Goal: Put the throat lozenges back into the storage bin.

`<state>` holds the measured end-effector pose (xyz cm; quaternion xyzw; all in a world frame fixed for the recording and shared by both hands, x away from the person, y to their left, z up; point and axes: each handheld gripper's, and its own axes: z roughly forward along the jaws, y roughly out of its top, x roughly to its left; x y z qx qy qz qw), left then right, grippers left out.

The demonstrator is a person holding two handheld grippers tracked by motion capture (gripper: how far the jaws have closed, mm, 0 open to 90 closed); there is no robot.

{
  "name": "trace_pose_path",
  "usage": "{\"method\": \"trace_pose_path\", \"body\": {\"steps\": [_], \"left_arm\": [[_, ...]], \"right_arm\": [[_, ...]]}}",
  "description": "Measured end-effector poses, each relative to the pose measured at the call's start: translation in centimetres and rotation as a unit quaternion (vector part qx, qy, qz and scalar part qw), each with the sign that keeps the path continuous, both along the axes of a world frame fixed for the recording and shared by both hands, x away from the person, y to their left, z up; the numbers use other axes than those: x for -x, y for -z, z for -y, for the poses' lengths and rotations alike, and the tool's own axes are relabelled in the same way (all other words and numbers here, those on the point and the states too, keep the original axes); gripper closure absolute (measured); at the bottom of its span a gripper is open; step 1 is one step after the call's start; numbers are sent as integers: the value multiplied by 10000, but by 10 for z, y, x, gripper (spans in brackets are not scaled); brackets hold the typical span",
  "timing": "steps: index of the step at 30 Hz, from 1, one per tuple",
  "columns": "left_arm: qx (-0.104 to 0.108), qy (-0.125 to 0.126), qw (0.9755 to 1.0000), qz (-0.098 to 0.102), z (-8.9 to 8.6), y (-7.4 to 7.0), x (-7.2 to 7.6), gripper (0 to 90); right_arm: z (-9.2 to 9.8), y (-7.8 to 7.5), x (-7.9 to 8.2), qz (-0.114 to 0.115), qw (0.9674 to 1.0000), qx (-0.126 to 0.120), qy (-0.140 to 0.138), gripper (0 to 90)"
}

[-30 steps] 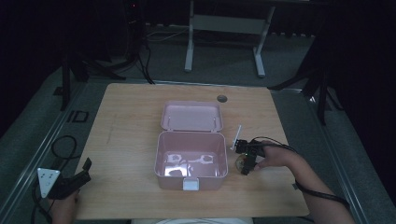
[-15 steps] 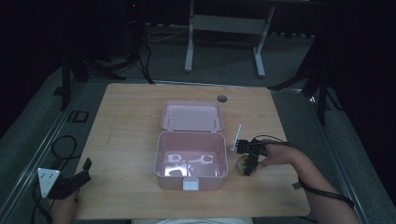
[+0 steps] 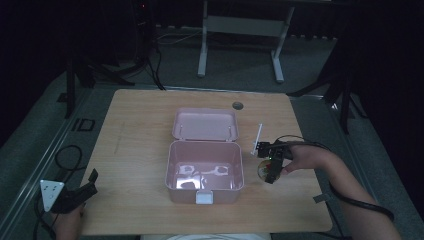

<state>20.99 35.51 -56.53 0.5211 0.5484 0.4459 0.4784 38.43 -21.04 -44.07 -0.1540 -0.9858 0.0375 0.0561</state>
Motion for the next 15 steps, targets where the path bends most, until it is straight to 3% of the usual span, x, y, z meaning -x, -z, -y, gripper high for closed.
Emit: {"method": "trace_pose_path", "body": {"steps": [1, 11, 15], "left_arm": [[0, 0, 10000, 0, 0, 0, 0, 24], [1, 4, 10000, 0, 0, 0, 0, 24], [8, -3, 10000, 2, 0, 0, 0, 24]], "right_arm": [[0, 0, 0, 0, 10000, 0, 0, 201], [-8, -60, 9, 207, 9997, -110, -95, 201], [-13, -67, 9, 234, 9996, -79, -132, 202]]}}
